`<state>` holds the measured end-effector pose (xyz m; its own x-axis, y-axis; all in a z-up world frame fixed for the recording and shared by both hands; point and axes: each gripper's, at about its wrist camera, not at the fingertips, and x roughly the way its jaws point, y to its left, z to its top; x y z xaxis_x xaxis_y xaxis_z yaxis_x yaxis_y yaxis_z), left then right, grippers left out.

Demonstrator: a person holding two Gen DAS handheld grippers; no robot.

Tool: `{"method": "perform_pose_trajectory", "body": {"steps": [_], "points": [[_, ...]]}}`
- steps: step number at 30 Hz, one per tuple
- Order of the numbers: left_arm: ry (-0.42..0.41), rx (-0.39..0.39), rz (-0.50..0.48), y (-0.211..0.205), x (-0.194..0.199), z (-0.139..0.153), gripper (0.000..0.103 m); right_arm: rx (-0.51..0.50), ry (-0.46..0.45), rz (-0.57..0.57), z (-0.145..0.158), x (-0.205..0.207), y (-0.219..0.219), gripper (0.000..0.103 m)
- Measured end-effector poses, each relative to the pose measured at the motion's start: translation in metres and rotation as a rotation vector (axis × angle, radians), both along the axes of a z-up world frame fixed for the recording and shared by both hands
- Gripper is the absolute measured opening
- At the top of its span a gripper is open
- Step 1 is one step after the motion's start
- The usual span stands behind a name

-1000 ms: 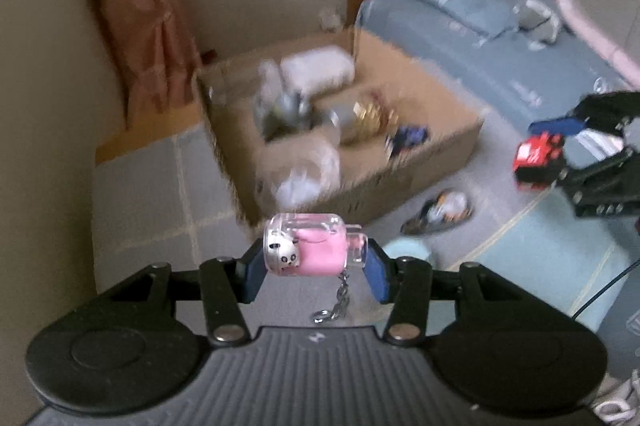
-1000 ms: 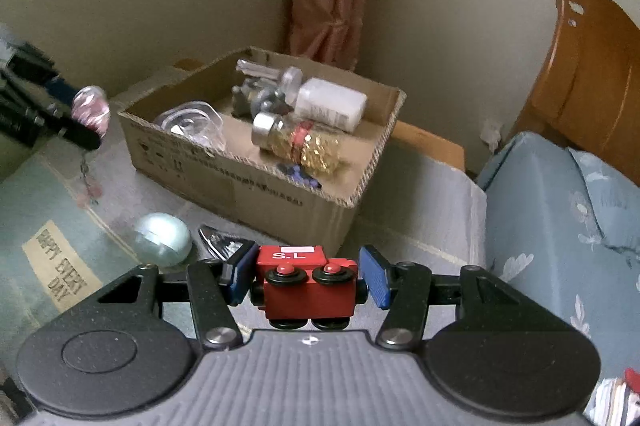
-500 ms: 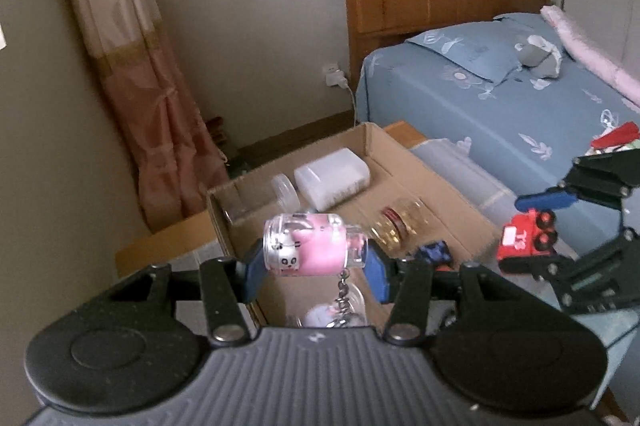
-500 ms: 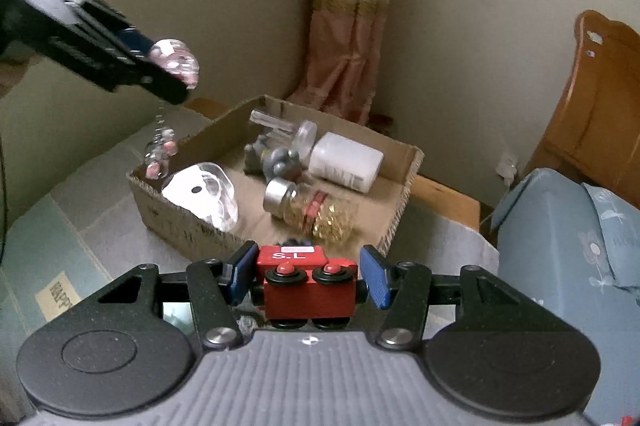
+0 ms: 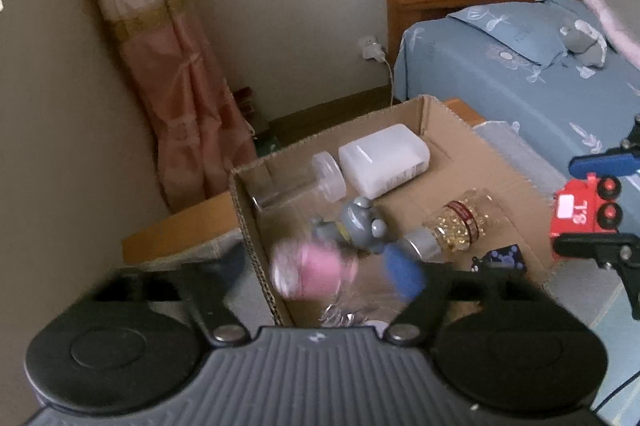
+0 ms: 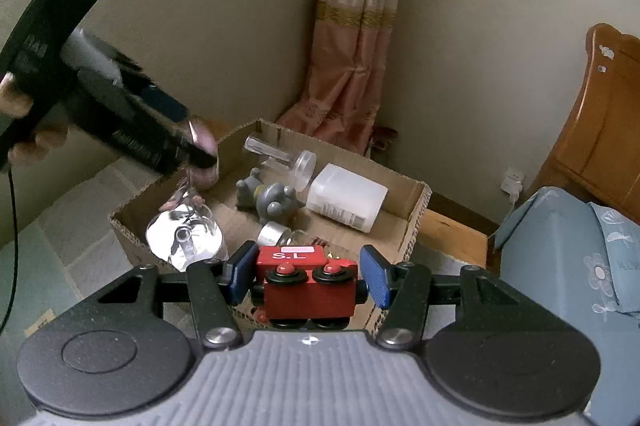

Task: Organize rigid objects
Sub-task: 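Carry the pink bottle into the box while the right gripper places the red truck there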

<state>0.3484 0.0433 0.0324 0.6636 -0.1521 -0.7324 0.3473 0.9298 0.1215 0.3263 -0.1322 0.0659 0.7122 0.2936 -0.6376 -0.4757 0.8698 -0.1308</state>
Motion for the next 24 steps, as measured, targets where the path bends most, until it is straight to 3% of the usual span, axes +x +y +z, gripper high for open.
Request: {"method": "perform_pose_trajectory", "body": {"steps": [1,18,24], "points": [[-0.020,-0.012,0.007,0.002,-0.004,0.000,0.096,0.002,0.002,0.001,0.001,0.002,0.001,0.061],[-0.073,-0.081,0.093,0.020,-0.060,-0.008,0.097,0.003,0.083,-0.061,0.002,0.063,0.015,0.061],[-0.100,-0.061,0.104,0.021,-0.073,-0.013,0.097,0.024,0.132,-0.104,-0.002,0.093,0.020,0.061]]}}
